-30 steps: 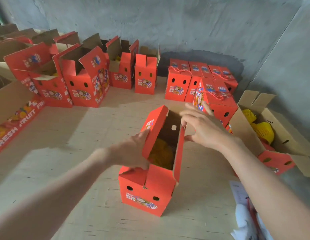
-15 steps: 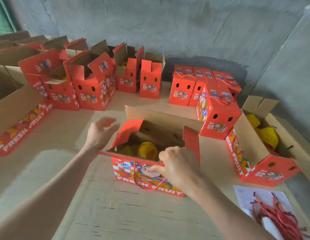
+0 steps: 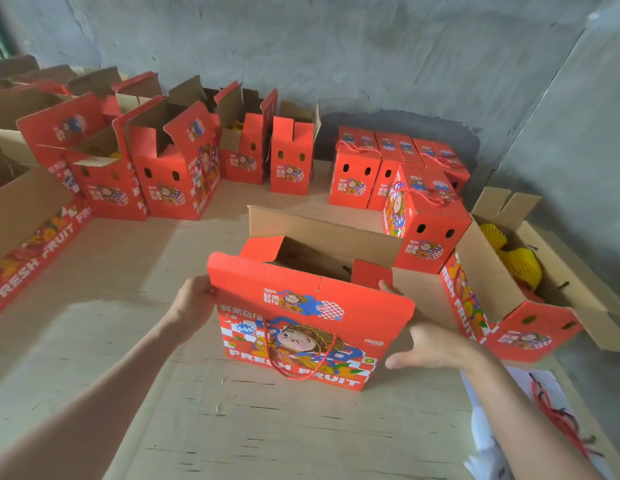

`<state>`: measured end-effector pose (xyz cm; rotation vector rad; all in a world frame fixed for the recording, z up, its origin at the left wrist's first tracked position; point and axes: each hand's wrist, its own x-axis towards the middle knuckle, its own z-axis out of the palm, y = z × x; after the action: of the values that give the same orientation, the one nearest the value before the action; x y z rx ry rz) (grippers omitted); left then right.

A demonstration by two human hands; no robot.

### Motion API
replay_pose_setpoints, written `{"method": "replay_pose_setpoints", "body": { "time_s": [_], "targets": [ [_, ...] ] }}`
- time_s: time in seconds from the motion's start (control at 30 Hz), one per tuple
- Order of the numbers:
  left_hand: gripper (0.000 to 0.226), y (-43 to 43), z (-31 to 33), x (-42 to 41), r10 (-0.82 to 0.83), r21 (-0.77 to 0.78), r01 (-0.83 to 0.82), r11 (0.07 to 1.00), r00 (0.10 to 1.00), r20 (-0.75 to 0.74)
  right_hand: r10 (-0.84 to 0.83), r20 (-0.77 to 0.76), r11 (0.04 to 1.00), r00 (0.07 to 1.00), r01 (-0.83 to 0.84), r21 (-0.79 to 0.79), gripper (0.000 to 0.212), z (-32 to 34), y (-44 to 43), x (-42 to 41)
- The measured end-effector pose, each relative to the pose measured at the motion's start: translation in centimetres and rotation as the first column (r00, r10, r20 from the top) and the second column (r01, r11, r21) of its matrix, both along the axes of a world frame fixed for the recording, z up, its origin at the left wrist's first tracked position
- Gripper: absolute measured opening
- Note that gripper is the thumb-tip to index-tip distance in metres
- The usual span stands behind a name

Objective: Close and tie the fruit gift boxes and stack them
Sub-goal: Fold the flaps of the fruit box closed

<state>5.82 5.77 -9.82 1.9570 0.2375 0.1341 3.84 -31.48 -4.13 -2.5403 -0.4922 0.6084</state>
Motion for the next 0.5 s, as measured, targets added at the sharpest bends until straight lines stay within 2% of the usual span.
{"method": "replay_pose_setpoints", "body": {
  "time_s": [0.07, 0.1, 0.13, 0.2, 0.27, 0.3, 0.4, 0.43, 0.5],
  "targets": [
    [0.028, 0.0, 0.0, -0.4, -0.033, 0.182, 0.031, 0.983, 0.999, 0.007, -0.093, -0.069, 0.982, 0.993, 0.103, 0.157, 0.138, 0.3, 0.7, -0.4],
    [0.018, -0.1, 0.2, -0.9, -0.051, 0.196, 0.050, 0.979, 0.999, -0.001, -0.164, -0.113, 0.944, 0.980, 0.189, 0.270, 0.136, 0.5, 1.0, -0.7],
    [0.002, -0.2, 0.6, -1.6, -0.100, 0.140, 0.099, 0.985, 0.995, -0.003, -0.223, -0.156, 0.891, 0.962, 0.266, 0.367, 0.124, 0.8, 1.4, -1.0],
    [0.039, -0.8, 1.6, -3.4, -0.195, -0.109, 0.197, 0.974, 0.980, 0.022, -0.287, -0.210, 0.795, 0.935, 0.354, 0.492, 0.088, 0.7, 2.4, -1.4],
    [0.071, -1.8, 1.7, -5.0, -0.193, -0.313, 0.212, 0.926, 0.977, 0.090, -0.315, -0.282, 0.682, 0.906, 0.423, 0.596, 0.067, -0.2, 2.9, -1.0],
    [0.079, -2.3, 1.7, -5.5, -0.134, -0.337, 0.162, 0.928, 0.985, 0.106, -0.347, -0.305, 0.617, 0.887, 0.461, 0.638, 0.063, -0.7, 3.3, -0.8],
    [0.067, -3.3, 2.7, -4.1, 0.180, -0.187, -0.162, 0.969, 0.980, 0.083, -0.573, -0.257, 0.400, 0.778, 0.539, 0.741, 0.055, -1.9, 4.2, 0.3],
    [0.062, -3.3, 3.2, -3.0, 0.245, -0.145, -0.233, 0.962, 0.967, 0.072, -0.629, -0.187, 0.388, 0.755, 0.512, 0.766, 0.045, -2.1, 4.4, 0.7],
    [0.039, -3.4, 3.7, -1.3, 0.224, -0.087, -0.215, 0.973, 0.966, 0.125, -0.659, -0.045, 0.443, 0.750, 0.436, 0.784, 0.034, -1.9, 4.9, 1.0]
  ]
}}
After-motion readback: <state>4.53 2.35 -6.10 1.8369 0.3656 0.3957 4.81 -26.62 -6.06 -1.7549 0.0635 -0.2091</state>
